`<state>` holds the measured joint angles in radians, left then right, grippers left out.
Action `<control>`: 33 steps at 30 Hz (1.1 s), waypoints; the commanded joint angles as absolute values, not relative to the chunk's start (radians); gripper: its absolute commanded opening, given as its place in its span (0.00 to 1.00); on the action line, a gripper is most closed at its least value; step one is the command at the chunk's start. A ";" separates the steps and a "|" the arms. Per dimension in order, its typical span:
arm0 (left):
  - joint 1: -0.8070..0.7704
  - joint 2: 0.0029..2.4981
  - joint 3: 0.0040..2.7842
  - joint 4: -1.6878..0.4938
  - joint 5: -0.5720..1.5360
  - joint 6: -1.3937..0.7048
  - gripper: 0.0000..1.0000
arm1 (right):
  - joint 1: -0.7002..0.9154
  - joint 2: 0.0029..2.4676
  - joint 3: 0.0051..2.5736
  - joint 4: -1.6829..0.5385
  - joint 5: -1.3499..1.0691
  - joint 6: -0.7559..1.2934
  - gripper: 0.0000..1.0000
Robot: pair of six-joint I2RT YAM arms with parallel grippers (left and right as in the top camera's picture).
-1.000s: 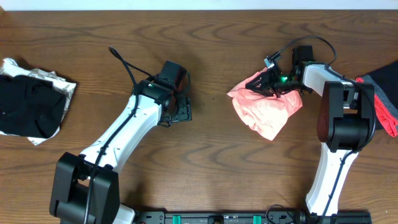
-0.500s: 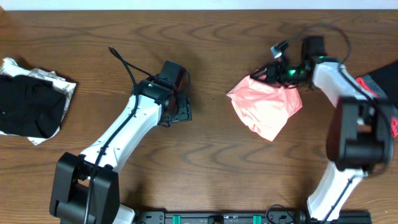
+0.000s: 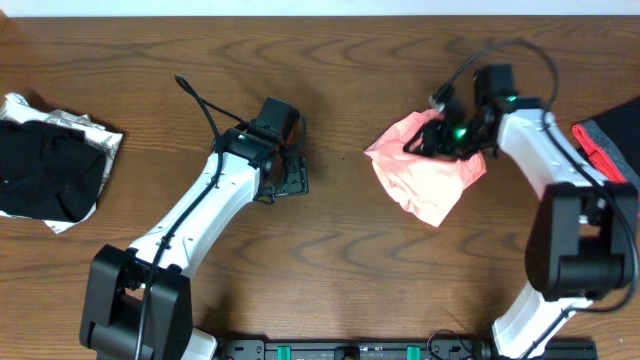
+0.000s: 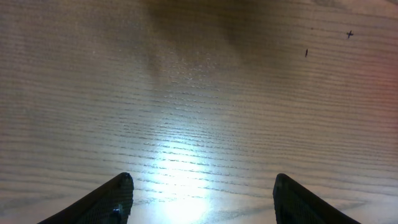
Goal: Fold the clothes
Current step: 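Lower the right gripper onto the bundle's right side and tuck it, then lift the right gripper away from the folded shirt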
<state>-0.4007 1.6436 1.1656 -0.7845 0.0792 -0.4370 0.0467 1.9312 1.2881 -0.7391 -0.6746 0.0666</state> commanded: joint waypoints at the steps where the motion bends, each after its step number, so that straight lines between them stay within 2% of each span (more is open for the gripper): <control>1: -0.398 1.647 1.160 -0.788 0.079 -0.420 0.72 | 0.059 1.980 1.222 -0.713 -0.651 0.044 0.30; 10: -0.398 1.647 1.160 -0.788 0.078 -0.420 0.72 | 0.059 2.048 1.196 -0.675 -0.663 0.043 0.29; 18: -0.398 1.647 1.160 -0.788 0.078 -0.420 0.72 | 0.059 1.884 1.395 -0.774 -0.669 0.032 0.31; 21: -0.398 1.647 1.160 -0.788 0.078 -0.420 0.72 | 0.051 1.811 1.481 -0.771 -0.513 0.052 0.34; 27: -0.398 1.647 1.160 -0.788 0.079 -0.420 0.72 | 0.023 1.822 1.513 -0.819 -0.185 0.047 0.30; 33: -0.398 1.647 1.160 -0.788 0.079 -0.420 0.72 | -0.020 1.941 1.509 -0.891 -0.115 0.025 0.29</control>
